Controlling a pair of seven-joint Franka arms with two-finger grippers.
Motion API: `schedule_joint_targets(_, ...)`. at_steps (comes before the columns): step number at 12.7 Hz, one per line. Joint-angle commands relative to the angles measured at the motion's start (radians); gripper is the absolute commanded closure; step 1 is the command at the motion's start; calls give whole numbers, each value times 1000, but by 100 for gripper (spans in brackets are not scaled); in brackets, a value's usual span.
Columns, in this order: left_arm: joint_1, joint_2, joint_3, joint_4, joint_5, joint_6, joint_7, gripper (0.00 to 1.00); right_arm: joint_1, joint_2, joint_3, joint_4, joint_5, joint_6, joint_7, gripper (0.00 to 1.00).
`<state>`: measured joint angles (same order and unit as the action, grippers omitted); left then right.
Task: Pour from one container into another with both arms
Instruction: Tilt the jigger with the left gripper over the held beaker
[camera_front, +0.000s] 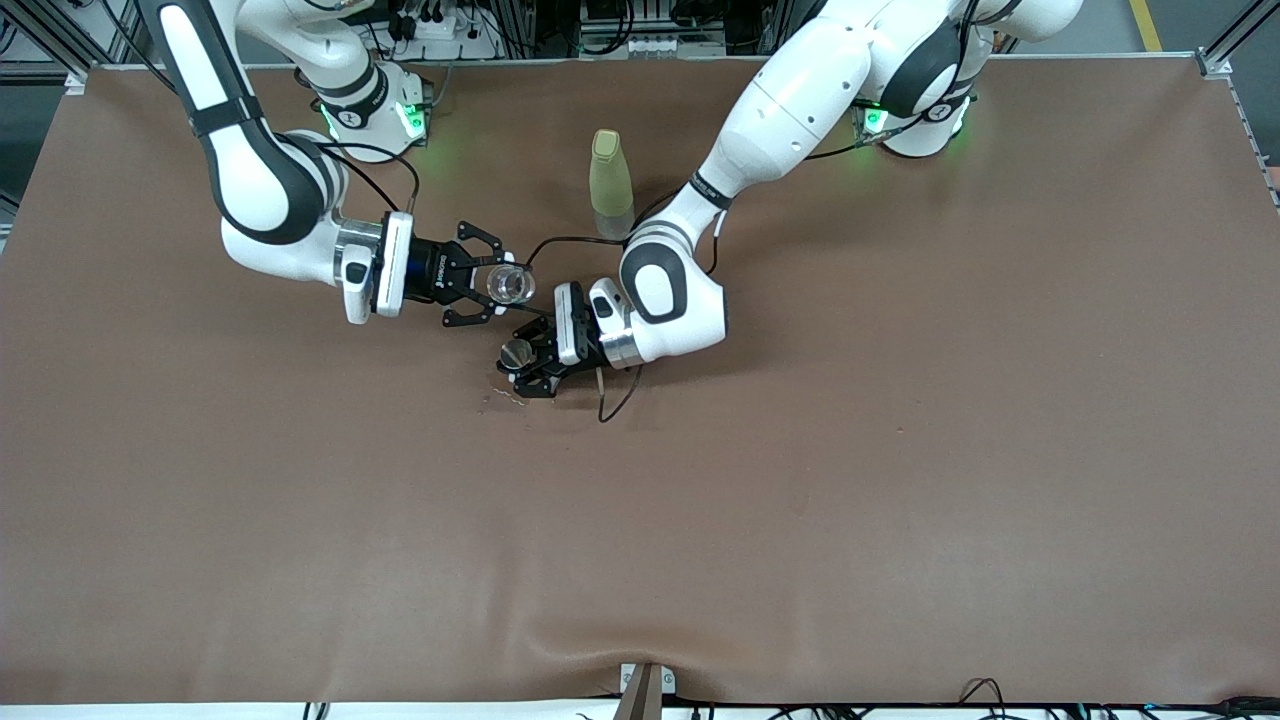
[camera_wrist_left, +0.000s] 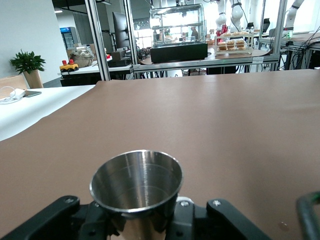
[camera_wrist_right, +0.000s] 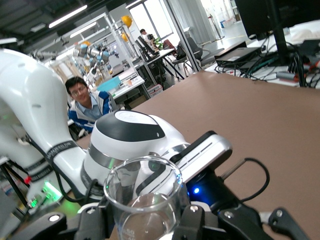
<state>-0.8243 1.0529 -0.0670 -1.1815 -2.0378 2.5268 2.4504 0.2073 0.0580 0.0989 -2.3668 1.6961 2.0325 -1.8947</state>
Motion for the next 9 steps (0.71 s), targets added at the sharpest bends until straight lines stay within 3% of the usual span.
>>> schedule_joint_targets(1,14,4,3,17,-27,-25,1,100,-2,-35,-2,-25,28,-12,113,72)
schedule_joint_targets(9,31,-2,-11,-20,-28,-114,6,100,-19,-27,-5,-23,30,-44,312,72)
